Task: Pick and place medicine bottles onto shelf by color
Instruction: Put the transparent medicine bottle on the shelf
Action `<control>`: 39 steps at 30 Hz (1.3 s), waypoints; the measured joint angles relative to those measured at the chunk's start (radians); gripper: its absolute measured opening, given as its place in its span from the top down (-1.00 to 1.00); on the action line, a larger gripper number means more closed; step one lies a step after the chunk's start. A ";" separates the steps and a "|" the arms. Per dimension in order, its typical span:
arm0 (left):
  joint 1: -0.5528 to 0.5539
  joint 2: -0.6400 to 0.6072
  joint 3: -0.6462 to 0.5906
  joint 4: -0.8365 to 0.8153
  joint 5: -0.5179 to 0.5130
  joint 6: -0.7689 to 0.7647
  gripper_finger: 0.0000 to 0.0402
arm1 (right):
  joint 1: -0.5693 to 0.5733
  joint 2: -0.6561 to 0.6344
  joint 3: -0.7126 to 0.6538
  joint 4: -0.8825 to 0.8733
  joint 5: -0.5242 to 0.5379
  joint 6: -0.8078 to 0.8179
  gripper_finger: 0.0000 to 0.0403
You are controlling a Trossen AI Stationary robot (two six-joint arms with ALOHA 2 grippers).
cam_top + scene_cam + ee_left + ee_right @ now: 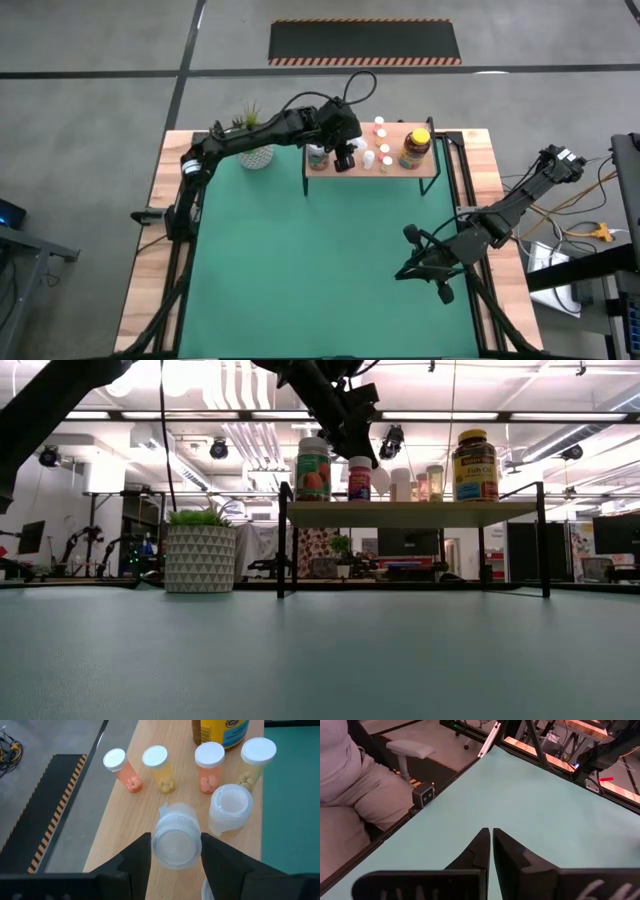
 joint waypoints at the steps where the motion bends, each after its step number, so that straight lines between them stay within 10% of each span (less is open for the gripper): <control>1: 0.001 0.000 0.000 0.001 0.000 0.000 0.28 | 0.000 0.000 0.000 0.000 0.000 0.001 0.94; 39: 0.000 -0.020 -0.003 0.001 -0.001 0.009 -0.11 | 0.000 0.000 0.000 0.000 0.000 0.014 0.94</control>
